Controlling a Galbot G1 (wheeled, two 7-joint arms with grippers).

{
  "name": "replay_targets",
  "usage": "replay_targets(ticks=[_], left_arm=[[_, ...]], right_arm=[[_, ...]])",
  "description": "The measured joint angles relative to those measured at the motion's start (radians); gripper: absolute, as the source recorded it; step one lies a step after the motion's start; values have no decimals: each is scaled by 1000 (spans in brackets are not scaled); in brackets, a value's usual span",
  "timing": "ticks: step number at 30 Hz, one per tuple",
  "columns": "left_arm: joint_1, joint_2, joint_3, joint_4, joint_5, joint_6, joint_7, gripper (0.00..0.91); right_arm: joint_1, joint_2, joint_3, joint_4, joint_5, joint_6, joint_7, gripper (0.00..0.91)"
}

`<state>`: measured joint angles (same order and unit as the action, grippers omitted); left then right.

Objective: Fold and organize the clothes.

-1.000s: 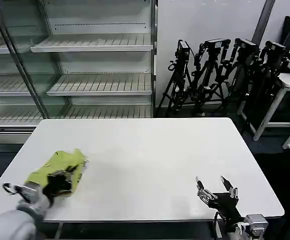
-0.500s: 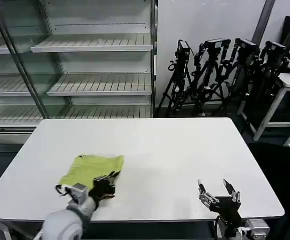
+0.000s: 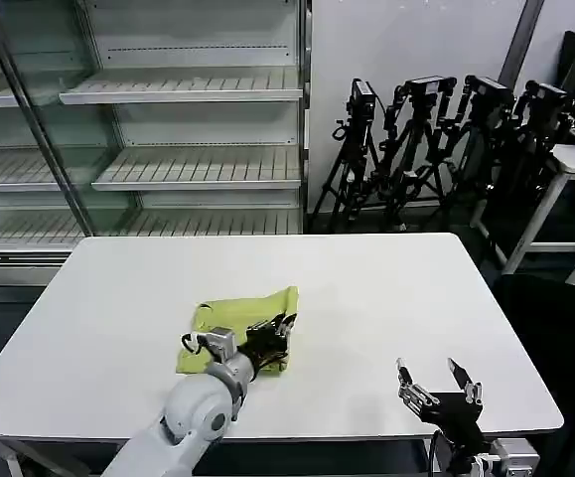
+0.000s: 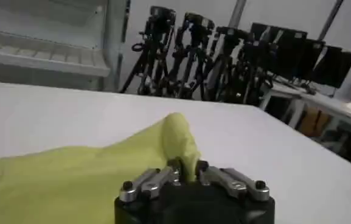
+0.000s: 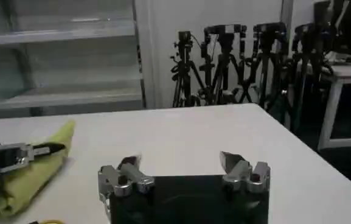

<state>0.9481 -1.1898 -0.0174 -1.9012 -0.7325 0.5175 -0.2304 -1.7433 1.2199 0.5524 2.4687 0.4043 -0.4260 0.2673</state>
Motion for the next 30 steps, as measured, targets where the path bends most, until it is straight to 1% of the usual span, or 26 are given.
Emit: replay_targets(ticks=[7,13,17,24,30], left_arm=[[-10,-15,8,5,-24,-38,0,907],[65,8,-51,-76,-15,-91,15,907],[171,36,-139,-160,27,-126,32,907],[396,43,-346,-284,170,-181,49,907],[551,43,-500,-344,256,-217,54,907]], right_arm=[[9,-11,1,3,-15,14,-8,907],[21,-20,-12,-6,-60,45,-28,907],[38,-25,-24,-19,-92,64,-35,907],[82,-25,-53,-45,-119,92,-42,907],[121,-16,-79,-65,-128,126,-25,907]])
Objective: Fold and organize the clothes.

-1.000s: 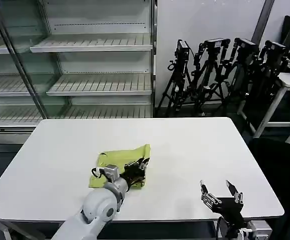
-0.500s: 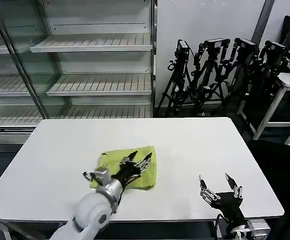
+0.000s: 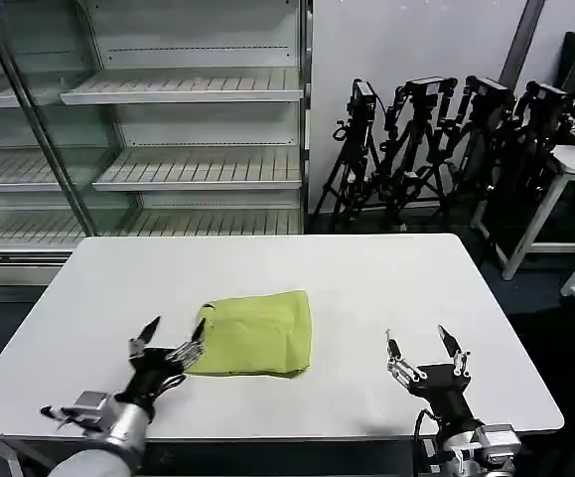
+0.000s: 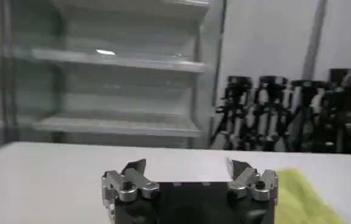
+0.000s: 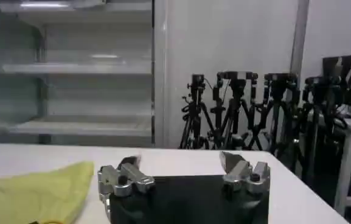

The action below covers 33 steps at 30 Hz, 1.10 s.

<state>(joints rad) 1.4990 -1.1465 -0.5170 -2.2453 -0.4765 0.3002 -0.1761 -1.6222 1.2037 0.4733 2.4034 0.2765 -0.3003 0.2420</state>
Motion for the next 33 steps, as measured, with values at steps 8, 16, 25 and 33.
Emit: replay_targets(ticks=[8,16,25,33], left_arm=[[122,-11,-105,-48,67,-24,10,907],[189,-19,-161,-88,82,-38,36,907],[234,-18,-191,-104,92,-47,66,907],[246,-14,-190,-122,97,-49,89,907]], right_arm=[[22,19,-31,-30,-50,31,-2,907],[28,28,-52,-38,-75,51,0,907],[29,33,-56,-35,-86,57,21,907],[24,32,-57,-27,-98,60,37,907]])
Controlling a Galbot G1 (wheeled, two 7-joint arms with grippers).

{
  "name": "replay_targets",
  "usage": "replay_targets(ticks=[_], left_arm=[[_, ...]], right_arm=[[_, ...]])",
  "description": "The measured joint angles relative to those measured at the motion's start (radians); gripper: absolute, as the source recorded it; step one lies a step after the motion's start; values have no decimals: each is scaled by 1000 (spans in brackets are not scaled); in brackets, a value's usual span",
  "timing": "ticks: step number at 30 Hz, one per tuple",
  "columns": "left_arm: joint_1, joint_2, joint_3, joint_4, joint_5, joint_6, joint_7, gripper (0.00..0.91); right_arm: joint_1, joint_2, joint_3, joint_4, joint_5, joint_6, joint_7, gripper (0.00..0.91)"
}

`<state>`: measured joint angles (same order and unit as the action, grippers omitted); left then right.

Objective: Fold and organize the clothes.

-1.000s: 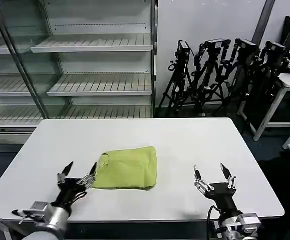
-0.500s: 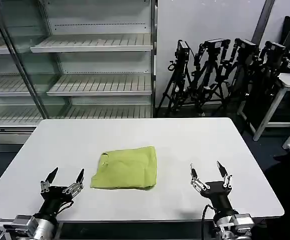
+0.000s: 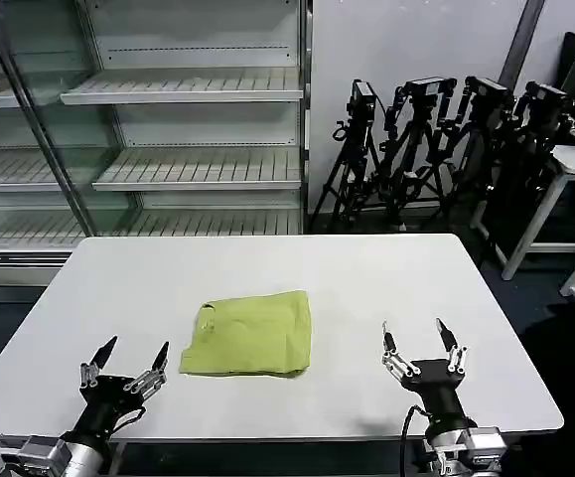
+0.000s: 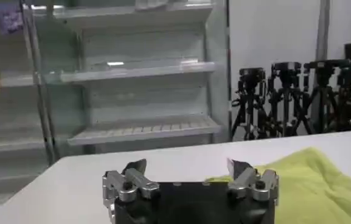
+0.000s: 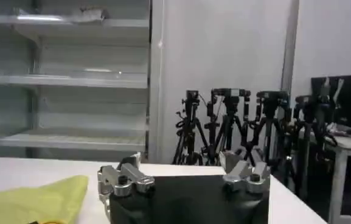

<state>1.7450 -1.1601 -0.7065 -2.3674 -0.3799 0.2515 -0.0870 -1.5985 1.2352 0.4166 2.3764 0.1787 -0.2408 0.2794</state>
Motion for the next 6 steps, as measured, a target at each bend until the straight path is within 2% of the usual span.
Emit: replay_targets(ticks=[6], left_arm=[[8,-5,7,-10,2,-3,8,907]], right_arm=[[0,-5,1,8,-8,2,12,907]])
